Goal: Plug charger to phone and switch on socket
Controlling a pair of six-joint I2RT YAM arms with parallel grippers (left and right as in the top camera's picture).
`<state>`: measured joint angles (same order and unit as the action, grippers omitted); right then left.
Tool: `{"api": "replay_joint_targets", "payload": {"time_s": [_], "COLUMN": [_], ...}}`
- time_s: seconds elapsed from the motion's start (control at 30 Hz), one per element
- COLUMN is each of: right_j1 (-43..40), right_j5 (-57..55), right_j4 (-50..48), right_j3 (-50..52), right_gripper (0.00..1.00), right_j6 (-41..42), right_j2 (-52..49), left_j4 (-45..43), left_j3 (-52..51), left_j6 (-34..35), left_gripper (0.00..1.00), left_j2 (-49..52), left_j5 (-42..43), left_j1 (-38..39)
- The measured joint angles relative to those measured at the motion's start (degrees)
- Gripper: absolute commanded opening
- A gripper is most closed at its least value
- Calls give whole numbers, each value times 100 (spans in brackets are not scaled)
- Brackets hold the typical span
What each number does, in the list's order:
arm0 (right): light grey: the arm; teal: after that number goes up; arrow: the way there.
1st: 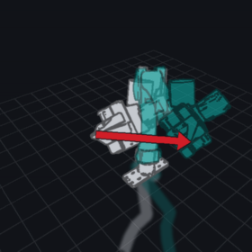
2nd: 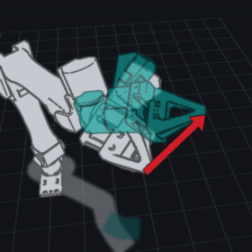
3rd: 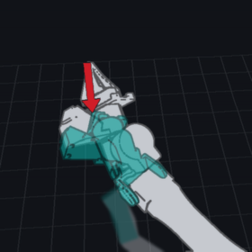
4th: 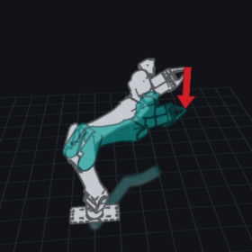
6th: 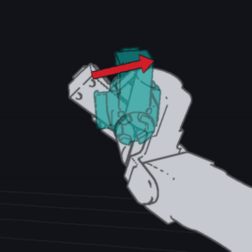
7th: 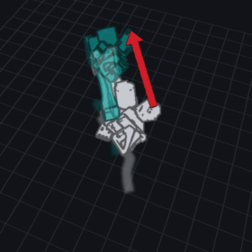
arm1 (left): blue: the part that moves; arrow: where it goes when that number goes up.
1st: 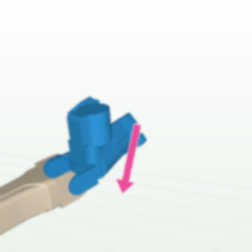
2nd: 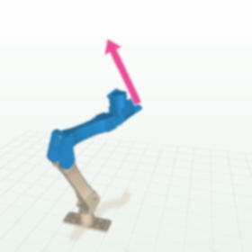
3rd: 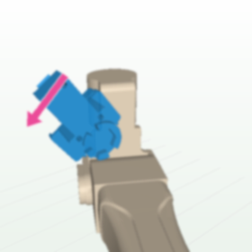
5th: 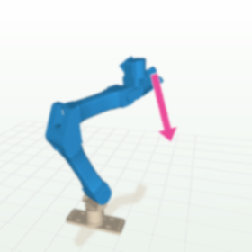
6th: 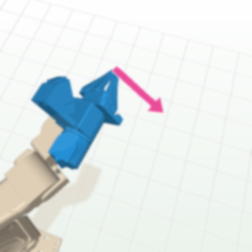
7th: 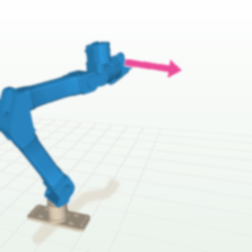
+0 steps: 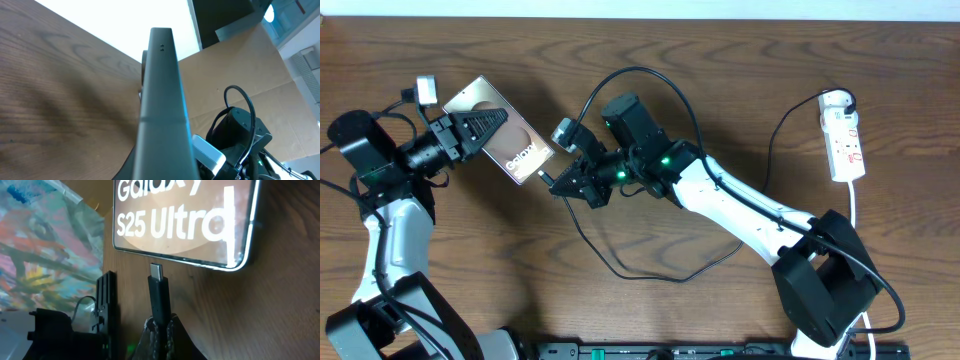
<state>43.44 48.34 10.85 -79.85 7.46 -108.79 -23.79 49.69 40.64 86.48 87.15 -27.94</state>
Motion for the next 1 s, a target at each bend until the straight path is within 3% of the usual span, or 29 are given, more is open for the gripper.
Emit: {"api": "replay_joint_targets", "payload": {"time_s": [1.0], "right_j1": [0], "right_j5": [-35], "right_j4": [-85], "right_j3": [0], "right_gripper": [1], "right_j6": [267], "right_j2": [0], "left_j4": [-2], "left_j3": [0], "left_j6": [0], "left_gripper": [8], "left_j2": [0], "left_j5": [81], "left_j1": [-2]}}
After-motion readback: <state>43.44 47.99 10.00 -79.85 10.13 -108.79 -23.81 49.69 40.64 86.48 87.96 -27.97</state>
